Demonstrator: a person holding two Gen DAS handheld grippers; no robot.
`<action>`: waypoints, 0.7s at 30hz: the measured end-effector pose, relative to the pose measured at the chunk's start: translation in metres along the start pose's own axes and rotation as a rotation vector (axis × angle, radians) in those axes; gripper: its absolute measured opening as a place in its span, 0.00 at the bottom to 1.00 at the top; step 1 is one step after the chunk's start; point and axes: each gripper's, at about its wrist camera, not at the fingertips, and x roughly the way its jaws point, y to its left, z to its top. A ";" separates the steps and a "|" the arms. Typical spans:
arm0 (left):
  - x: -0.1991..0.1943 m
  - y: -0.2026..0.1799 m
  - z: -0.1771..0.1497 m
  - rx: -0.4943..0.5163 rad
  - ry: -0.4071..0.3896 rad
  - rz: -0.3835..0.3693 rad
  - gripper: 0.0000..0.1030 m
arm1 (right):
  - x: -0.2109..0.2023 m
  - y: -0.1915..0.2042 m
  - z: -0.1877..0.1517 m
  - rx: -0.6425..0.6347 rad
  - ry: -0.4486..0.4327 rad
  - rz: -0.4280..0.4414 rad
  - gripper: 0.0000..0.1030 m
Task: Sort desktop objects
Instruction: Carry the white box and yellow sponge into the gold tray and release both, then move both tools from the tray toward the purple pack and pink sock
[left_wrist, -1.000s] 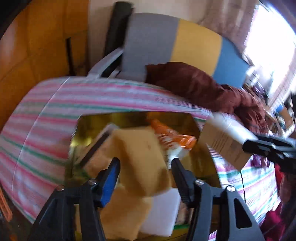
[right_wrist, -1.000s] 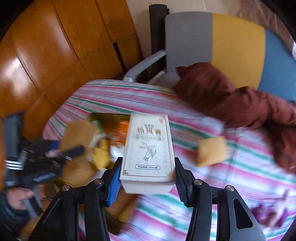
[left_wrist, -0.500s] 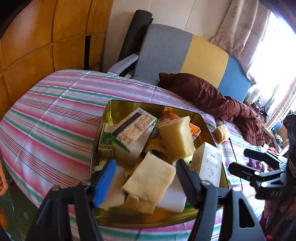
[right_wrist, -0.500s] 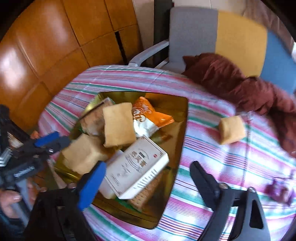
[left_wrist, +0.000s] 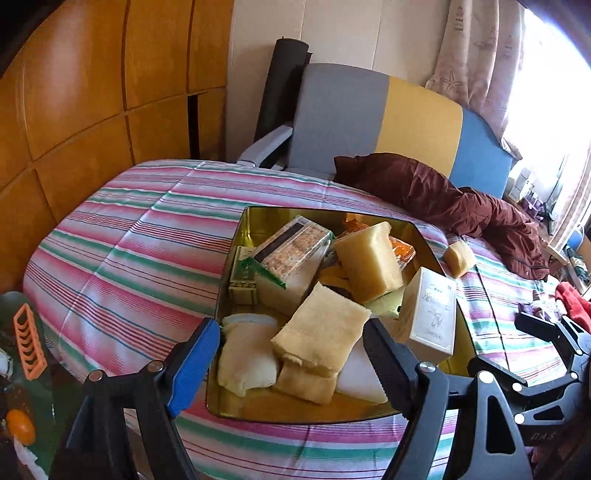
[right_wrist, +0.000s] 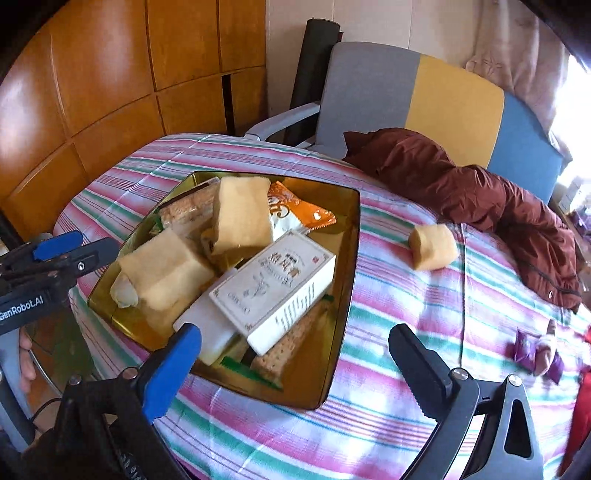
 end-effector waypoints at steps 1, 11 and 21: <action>-0.001 -0.001 0.000 0.004 -0.002 0.002 0.79 | 0.000 0.000 -0.002 0.004 -0.001 -0.001 0.99; -0.006 -0.013 -0.008 0.046 -0.020 -0.010 0.79 | -0.002 -0.001 -0.021 0.039 -0.019 -0.005 0.99; -0.009 -0.026 -0.009 0.086 -0.030 0.013 0.79 | -0.008 -0.010 -0.024 0.056 -0.042 -0.006 0.99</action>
